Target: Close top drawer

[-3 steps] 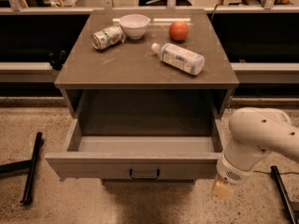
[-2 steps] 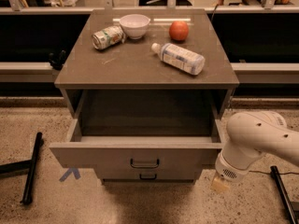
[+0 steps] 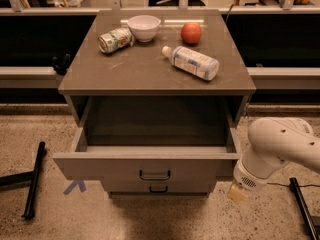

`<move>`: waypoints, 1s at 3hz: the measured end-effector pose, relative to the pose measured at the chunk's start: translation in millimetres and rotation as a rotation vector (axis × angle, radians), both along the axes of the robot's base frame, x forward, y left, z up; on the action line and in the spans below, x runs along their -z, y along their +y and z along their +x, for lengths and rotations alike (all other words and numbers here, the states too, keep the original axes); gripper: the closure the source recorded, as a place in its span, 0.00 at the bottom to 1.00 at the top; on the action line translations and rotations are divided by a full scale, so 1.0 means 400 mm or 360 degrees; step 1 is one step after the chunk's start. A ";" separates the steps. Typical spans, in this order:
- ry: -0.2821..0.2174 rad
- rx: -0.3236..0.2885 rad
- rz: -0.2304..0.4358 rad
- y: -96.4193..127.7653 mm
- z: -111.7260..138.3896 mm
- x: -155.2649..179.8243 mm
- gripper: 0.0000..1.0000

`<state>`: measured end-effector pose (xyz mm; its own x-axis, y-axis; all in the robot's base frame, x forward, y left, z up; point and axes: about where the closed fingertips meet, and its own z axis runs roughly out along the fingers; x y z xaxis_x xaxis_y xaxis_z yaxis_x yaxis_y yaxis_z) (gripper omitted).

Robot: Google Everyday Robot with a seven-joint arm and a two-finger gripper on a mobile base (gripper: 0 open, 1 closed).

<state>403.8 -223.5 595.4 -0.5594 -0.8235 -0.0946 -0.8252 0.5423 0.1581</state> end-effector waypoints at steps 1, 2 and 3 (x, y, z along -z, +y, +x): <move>-0.0105 0.0075 0.0027 -0.013 0.084 -0.006 1.00; -0.0122 0.0083 0.0035 -0.011 0.098 -0.007 1.00; -0.0238 0.0122 0.0065 0.005 0.183 -0.033 1.00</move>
Offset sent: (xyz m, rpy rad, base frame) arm 0.1201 -0.0001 0.0130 0.0824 -0.2210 -0.1148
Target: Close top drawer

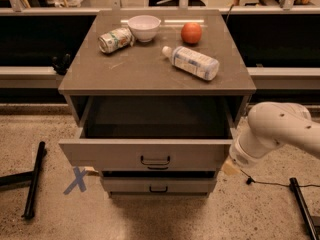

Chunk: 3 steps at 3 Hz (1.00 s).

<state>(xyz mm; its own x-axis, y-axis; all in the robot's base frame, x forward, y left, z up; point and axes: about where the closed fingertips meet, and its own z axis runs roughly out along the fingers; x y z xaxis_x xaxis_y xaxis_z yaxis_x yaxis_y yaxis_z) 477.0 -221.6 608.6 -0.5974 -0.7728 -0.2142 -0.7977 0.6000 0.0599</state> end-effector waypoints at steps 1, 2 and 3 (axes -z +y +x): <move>-0.0111 0.0021 0.0015 0.016 0.079 -0.037 1.00; -0.0204 0.0031 0.0025 0.032 0.149 -0.073 1.00; -0.0256 0.0031 0.0036 0.046 0.198 -0.093 1.00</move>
Offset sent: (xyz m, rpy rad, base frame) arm 0.0948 0.0202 0.0494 0.0239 -0.2034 -0.0288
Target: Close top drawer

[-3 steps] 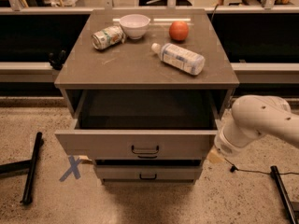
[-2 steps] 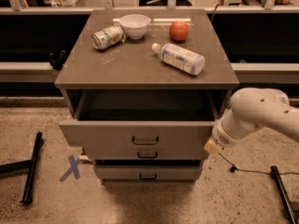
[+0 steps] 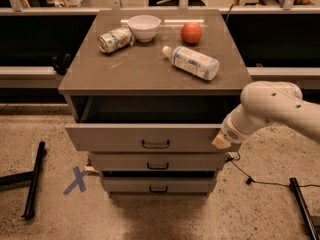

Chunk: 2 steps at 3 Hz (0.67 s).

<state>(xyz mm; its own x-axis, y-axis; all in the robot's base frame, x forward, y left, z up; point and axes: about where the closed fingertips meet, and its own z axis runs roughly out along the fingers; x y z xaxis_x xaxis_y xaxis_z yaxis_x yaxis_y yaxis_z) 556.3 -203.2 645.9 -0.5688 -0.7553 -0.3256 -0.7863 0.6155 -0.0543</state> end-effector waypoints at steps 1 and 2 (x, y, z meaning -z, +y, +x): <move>-0.0035 -0.0001 0.0007 0.012 0.040 -0.013 1.00; -0.0047 0.0000 0.0008 0.016 0.058 -0.015 1.00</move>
Offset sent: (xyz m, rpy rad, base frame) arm 0.0332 0.0071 0.0098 0.0055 -0.0447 -0.0043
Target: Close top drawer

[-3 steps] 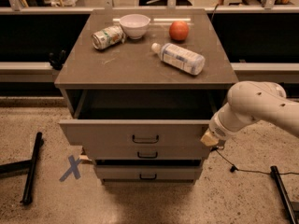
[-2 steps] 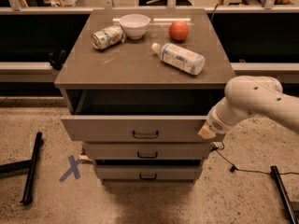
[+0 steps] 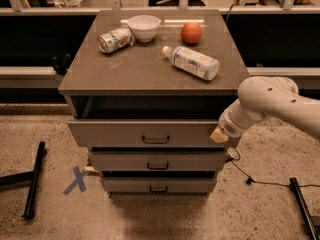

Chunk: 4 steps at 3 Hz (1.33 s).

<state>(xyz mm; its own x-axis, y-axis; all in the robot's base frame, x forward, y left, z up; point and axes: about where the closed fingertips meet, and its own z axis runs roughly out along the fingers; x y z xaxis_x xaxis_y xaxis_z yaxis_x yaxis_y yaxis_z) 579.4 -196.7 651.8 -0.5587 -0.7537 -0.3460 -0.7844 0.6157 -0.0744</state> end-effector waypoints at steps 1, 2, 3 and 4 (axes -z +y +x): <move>-0.0011 0.0020 -0.0009 -0.005 0.028 0.009 1.00; -0.0025 0.0035 -0.0012 -0.009 0.057 0.016 1.00; -0.0028 0.0038 -0.0007 -0.014 0.050 0.014 1.00; -0.0037 0.0060 0.0028 -0.060 -0.011 -0.006 1.00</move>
Offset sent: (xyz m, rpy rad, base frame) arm 0.0382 -0.0072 -0.0069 -0.0108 -0.0328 -0.0375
